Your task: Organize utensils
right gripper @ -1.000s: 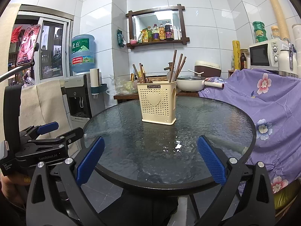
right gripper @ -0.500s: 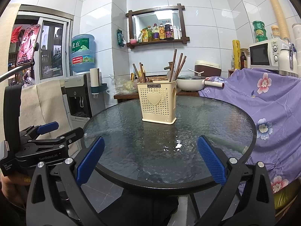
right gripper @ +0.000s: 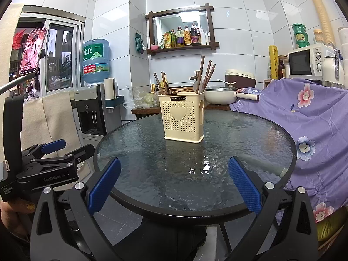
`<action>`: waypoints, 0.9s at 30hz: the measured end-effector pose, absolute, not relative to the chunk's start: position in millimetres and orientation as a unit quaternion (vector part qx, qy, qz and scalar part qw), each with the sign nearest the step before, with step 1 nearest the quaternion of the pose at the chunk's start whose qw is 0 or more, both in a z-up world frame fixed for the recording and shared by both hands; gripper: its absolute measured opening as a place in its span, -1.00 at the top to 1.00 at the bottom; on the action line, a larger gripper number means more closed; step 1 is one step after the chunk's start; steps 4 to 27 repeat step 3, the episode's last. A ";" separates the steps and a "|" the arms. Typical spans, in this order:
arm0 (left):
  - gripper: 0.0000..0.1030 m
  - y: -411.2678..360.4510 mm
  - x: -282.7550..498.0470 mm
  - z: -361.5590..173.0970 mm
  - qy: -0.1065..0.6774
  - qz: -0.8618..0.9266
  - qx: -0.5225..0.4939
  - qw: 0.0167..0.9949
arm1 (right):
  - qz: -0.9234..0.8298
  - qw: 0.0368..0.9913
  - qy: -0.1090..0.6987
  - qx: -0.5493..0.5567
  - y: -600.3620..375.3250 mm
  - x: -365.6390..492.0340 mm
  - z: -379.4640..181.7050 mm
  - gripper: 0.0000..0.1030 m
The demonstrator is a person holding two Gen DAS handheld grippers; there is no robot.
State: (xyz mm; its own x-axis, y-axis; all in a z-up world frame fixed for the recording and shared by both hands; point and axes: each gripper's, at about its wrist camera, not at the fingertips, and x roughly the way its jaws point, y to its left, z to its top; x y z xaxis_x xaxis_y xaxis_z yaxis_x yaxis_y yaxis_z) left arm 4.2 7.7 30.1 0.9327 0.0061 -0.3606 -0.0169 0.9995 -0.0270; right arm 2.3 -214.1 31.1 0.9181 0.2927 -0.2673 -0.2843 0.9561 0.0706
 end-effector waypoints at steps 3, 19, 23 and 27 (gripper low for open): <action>-0.88 8.4 4.0 30.5 0.184 0.004 -0.016 0.983 | 0.147 0.979 0.139 0.016 -214.1 2.3 31.2 -0.89; -0.88 8.4 4.0 30.5 0.184 0.004 -0.016 0.983 | 0.147 0.979 0.139 0.016 -214.1 2.3 31.2 -0.89; -0.88 8.4 4.0 30.5 0.184 0.004 -0.016 0.983 | 0.147 0.979 0.139 0.016 -214.1 2.3 31.2 -0.89; -0.88 8.4 4.0 30.5 0.184 0.004 -0.016 0.983 | 0.147 0.979 0.139 0.016 -214.1 2.3 31.2 -0.89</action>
